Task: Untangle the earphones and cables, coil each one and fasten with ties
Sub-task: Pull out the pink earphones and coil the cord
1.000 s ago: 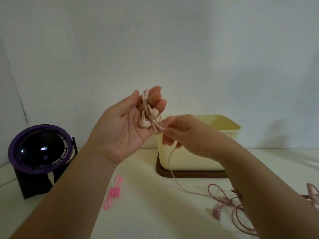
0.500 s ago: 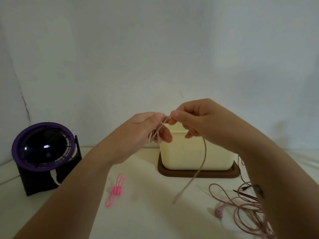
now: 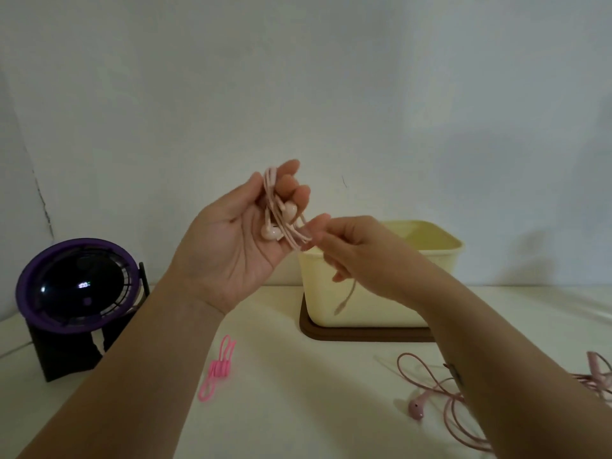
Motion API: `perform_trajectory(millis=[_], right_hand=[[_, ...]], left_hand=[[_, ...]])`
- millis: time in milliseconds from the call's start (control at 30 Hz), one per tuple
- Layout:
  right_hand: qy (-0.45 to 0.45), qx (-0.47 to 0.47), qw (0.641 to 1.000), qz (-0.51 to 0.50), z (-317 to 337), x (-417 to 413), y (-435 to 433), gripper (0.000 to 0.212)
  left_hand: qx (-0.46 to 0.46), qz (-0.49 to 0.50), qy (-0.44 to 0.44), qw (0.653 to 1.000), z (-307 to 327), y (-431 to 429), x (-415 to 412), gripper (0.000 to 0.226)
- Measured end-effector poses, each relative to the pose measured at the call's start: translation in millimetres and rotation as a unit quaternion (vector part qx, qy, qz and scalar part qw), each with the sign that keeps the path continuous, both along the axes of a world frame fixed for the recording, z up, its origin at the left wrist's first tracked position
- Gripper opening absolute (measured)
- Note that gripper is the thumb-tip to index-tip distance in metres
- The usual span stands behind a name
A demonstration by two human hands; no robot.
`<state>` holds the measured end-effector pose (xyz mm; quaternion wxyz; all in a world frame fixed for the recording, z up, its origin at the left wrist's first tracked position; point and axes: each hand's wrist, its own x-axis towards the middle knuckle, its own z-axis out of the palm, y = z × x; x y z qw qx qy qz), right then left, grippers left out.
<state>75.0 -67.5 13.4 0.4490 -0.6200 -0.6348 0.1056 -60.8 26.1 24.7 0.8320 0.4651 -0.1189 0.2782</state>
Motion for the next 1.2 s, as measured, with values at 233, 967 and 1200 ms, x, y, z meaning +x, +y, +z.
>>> perform_trajectory(millis=[233, 967, 1200], right_hand=[[-0.141, -0.124, 0.982, 0.004, 4.8, -10.7, -11.2, 0.031], [-0.106, 0.035, 0.992, -0.053, 12.8, 15.2, -17.2, 0.017], [0.135, -0.044, 0.978, 0.152, 7.3, 17.1, -12.8, 0.037]], left_hand=[[0.19, 0.246, 0.096, 0.946, -7.5, -3.2, 8.8, 0.032], [0.403, 0.165, 0.285, 0.854, -17.9, -0.2, -2.5, 0.037], [0.195, 0.033, 0.181, 0.963, -12.8, -3.9, -0.8, 0.024]])
